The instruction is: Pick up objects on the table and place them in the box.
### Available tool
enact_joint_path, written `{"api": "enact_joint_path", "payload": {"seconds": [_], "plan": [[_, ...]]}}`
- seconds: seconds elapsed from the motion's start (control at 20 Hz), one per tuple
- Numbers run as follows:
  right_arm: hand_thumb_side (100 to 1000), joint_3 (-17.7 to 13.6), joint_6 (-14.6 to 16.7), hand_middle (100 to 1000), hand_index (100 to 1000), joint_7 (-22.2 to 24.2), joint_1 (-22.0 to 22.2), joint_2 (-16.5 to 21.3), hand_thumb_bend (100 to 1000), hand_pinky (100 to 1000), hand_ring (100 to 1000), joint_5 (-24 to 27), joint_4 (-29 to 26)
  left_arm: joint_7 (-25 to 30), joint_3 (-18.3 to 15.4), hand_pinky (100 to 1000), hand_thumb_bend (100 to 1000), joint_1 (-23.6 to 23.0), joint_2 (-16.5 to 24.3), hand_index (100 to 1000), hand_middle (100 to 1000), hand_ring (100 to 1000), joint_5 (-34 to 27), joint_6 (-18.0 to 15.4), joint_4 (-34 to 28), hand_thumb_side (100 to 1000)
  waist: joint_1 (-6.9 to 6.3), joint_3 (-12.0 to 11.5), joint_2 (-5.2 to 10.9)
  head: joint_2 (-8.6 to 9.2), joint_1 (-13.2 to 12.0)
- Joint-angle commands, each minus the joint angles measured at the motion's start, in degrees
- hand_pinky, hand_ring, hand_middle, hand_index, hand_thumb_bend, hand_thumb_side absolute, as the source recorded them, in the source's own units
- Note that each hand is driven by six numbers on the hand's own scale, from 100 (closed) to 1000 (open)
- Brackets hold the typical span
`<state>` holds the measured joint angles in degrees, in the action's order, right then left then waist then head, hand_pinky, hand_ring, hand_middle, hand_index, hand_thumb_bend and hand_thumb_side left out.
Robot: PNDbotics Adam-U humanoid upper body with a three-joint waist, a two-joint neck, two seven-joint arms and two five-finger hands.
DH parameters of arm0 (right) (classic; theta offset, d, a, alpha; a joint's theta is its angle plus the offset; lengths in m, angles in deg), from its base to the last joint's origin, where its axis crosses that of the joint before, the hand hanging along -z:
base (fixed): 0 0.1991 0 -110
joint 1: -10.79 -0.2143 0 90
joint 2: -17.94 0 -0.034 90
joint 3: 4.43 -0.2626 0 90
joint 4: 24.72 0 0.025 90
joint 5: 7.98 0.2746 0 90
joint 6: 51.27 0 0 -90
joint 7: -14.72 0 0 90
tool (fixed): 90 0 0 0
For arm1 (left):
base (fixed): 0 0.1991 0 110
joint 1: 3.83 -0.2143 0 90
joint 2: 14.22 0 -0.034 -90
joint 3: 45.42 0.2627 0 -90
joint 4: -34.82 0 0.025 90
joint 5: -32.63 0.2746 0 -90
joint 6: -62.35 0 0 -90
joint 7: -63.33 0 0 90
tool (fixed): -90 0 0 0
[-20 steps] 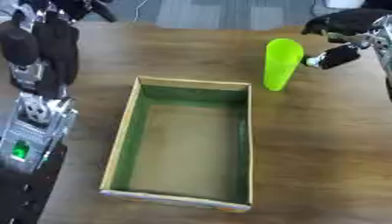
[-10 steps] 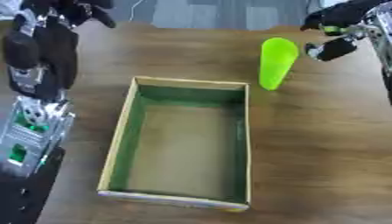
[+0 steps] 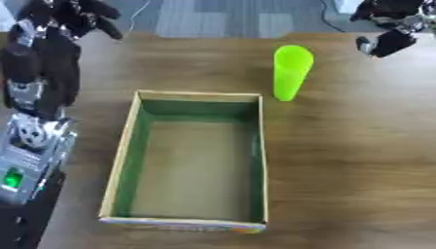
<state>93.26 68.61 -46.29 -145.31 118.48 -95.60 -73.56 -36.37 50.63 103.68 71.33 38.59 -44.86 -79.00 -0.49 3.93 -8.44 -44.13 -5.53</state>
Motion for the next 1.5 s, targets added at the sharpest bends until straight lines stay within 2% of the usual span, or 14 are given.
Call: {"api": "enact_joint_path", "payload": {"seconds": [0.05, 0.2, 0.45, 0.65, 0.7, 0.75, 0.85, 0.95, 1.0, 1.05, 1.1, 1.45, 1.5], "plan": [[1000, -0.83, -0.50, 908, 941, -2.18, -2.22, 1.23, 100, 100, 864, 1.46, -0.79, 0.08, -0.22, 445, 581, 0.07, 0.90, 724, 646, 613, 0.10, 0.28, -0.77, 923, 0.04, -0.02, 1.30, 0.01, 0.53], [1000, -1.02, -2.24, 891, 913, -3.81, -2.27, 0.36, 100, 100, 862, 5.49, -0.30, 0.11, -0.23, 445, 581, -0.03, 0.82, 723, 646, 613, 0.07, 0.41, -0.77, 920, 0.06, -0.17, 1.41, 0.01, 0.29], [1000, 0.48, -5.42, 890, 915, -4.15, -2.78, -0.98, 100, 100, 868, 11.15, -1.01, 0.25, -0.08, 445, 581, 0.06, 0.67, 723, 645, 613, 0.05, 0.72, -0.77, 921, 0.22, -0.44, 1.30, 0.01, -0.23], [1000, 1.07, -7.20, 895, 919, -3.54, -3.10, -2.49, 100, 100, 878, 11.76, -1.83, 0.44, 0.04, 445, 581, 0.22, 0.56, 723, 645, 613, -0.05, 0.89, -0.77, 921, 0.27, -0.75, 1.27, 0.01, -0.43], [1000, 1.18, -7.49, 903, 975, -3.47, -3.13, -2.90, 100, 100, 888, 11.74, -1.97, 0.50, 0.07, 445, 582, 0.25, 0.52, 723, 645, 614, -0.07, 0.94, -0.77, 922, 0.29, -0.87, 1.24, 0.01, -0.41], [1000, 1.31, -7.75, 902, 964, -3.48, -3.14, -3.34, 100, 100, 887, 11.66, -2.15, 0.59, 0.12, 445, 582, 0.30, 0.46, 723, 645, 614, -0.09, 1.01, -0.77, 922, 0.31, -1.00, 1.20, 0.01, -0.41], [1000, 1.50, -8.10, 908, 1000, -3.71, -3.10, -4.07, 175, 100, 892, 11.40, -2.63, 0.74, 0.18, 445, 582, 0.41, 0.36, 723, 645, 614, -0.13, 1.15, -0.77, 923, 0.36, -1.27, 1.08, 0.01, -0.46], [1000, 1.45, -8.59, 908, 1000, -4.30, -2.91, -4.77, 158, 100, 893, 11.30, -3.07, 0.88, 0.24, 445, 582, 0.53, 0.25, 723, 645, 614, -0.16, 1.29, -0.77, 924, 0.37, -1.53, 0.93, 0.01, -0.50], [1000, 1.36, -8.87, 917, 1000, -4.66, -2.75, -5.17, 188, 100, 891, 11.40, -3.24, 0.94, 0.26, 444, 583, 0.61, 0.18, 722, 645, 614, -0.19, 1.34, -0.77, 924, 0.38, -1.69, 0.82, 0.01, -0.53], [1000, 1.23, -9.18, 912, 1000, -5.13, -2.52, -5.59, 179, 100, 891, 11.66, -3.44, 1.01, 0.29, 445, 583, 0.69, 0.11, 723, 645, 614, -0.21, 1.40, -0.77, 924, 0.38, -1.83, 0.73, 0.01, -0.55], [1000, 1.13, -9.43, 921, 1000, -5.60, -2.29, -6.00, 217, 100, 888, 11.93, -3.64, 1.06, 0.31, 444, 583, 0.77, 0.03, 722, 645, 614, -0.23, 1.45, -0.77, 925, 0.36, -2.01, 0.61, 0.01, -0.54], [1000, 0.52, -10.17, 914, 1000, -8.47, -0.66, -8.60, 282, 100, 879, 14.13, -4.64, 1.61, 0.64, 443, 583, 1.37, -0.47, 722, 644, 613, -0.29, 2.06, -0.77, 927, 0.23, -3.14, -0.22, 0.01, -0.48], [1000, 0.51, -10.14, 890, 1000, -8.70, -0.58, -8.85, 307, 100, 862, 14.25, -4.76, 1.71, 0.70, 443, 583, 1.47, -0.51, 722, 643, 613, -0.30, 2.15, -0.77, 928, 0.21, -3.31, -0.33, 0.01, -0.48]]}}
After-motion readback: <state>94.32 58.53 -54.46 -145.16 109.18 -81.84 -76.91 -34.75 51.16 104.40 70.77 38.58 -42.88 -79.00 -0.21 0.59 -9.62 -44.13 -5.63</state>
